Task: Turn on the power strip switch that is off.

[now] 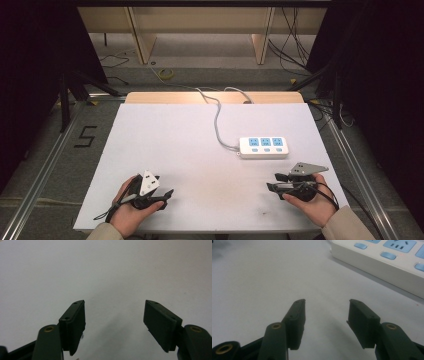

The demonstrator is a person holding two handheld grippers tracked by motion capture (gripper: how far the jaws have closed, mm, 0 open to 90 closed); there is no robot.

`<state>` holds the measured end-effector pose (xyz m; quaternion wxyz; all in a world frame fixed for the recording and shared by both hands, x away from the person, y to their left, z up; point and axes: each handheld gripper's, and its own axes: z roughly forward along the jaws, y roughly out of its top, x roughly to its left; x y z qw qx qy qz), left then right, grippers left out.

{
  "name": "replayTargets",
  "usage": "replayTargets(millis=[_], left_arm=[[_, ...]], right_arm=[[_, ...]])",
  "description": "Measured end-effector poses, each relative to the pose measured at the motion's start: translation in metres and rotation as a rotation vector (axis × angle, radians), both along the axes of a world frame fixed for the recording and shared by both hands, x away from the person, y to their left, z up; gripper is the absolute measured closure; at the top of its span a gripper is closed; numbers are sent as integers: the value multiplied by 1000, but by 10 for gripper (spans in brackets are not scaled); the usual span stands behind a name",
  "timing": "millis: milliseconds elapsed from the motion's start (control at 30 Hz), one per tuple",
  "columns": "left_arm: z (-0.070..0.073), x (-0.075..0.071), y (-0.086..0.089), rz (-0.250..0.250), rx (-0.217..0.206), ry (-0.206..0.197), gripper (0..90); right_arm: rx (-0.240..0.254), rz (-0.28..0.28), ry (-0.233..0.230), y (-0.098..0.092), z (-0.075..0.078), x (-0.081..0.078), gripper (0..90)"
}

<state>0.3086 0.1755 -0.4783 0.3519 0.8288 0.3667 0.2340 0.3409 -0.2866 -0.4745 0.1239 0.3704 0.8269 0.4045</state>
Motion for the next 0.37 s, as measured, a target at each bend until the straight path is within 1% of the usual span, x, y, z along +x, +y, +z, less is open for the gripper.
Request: replayTargets(millis=[100, 233, 367], left_arm=[[0, 1, 1, 1, 3, 0, 337], [-1, 2, 2, 13, -5, -2, 331], [-2, 4, 3, 22, 2, 0, 323]], right_arm=[[10, 6, -10, 1, -1, -1, 478], [18, 3, -18, 0, -1, -2, 471], [29, 0, -20, -1, -1, -2, 460]])
